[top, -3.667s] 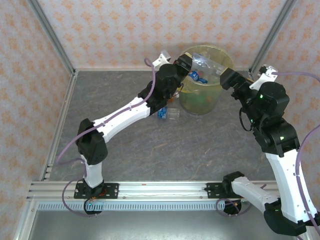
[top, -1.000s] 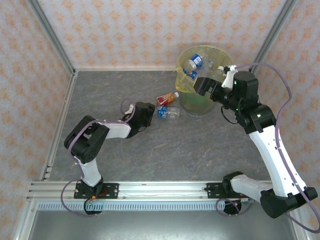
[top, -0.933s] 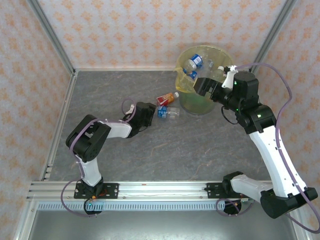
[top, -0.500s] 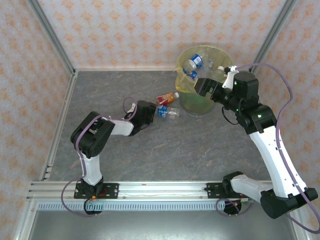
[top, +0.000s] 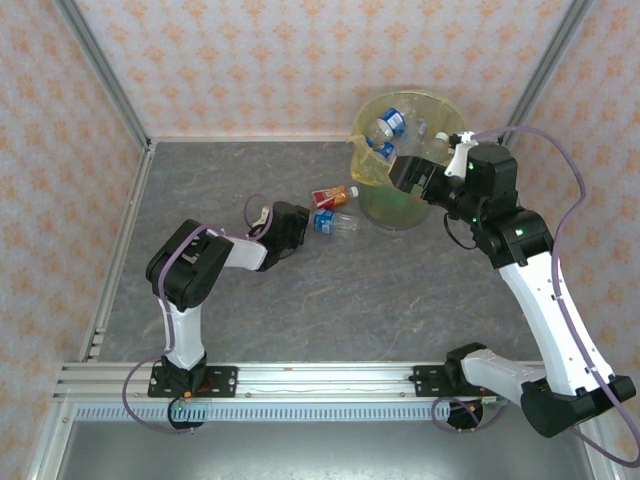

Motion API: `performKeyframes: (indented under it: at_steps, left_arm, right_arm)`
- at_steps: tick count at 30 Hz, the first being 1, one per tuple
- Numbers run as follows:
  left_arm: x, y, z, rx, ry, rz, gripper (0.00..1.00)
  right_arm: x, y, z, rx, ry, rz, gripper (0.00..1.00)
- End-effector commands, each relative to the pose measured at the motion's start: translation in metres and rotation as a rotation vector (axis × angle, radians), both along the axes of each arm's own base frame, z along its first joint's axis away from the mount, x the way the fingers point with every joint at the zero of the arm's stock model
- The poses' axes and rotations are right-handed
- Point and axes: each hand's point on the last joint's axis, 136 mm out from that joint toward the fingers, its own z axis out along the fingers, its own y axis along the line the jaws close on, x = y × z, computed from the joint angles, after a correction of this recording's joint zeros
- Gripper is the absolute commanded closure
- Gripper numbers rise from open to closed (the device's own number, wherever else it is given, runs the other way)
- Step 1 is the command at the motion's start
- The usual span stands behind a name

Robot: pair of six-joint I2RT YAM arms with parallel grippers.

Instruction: Put the plastic bottles in the bin

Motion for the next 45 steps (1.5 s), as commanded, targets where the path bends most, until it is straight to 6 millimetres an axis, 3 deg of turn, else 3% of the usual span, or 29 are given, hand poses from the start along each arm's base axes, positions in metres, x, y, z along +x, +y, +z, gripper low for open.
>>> performKeyframes:
  at_steps: [1, 11, 14, 17, 24, 36, 45]
  left_arm:
    - [0.013, -0.006, 0.005, -0.027, -0.030, -0.010, 0.51]
    - [0.024, -0.017, 0.011, -0.075, -0.072, -0.028, 0.52]
    - [0.025, -0.015, 0.015, -0.079, -0.086, -0.022, 0.56]
    - [0.023, -0.014, 0.018, -0.085, -0.093, -0.020, 0.68]
    - [0.014, -0.008, 0.041, -0.116, -0.136, -0.012, 0.71]
    - [-0.005, 0.012, 0.137, -0.120, -0.283, 0.010, 0.73]
    - [-0.004, 0.014, 0.256, -0.047, -0.480, 0.054, 0.74]
  right_arm:
    - [-0.009, -0.006, 0.019, 0.011, -0.046, -0.020, 0.01]
    - [-0.013, -0.011, 0.019, 0.009, -0.044, -0.043, 0.00]
    - [-0.013, -0.010, 0.019, 0.017, -0.043, -0.039, 0.00]
    - [-0.012, -0.009, 0.021, 0.021, -0.046, -0.039, 0.00]
    - [-0.012, -0.010, 0.020, 0.017, -0.048, -0.040, 0.00]
    - [-0.009, -0.033, 0.032, 0.002, -0.107, -0.169, 0.00]
    - [-0.013, -0.057, 0.052, 0.015, -0.183, -0.295, 0.00]
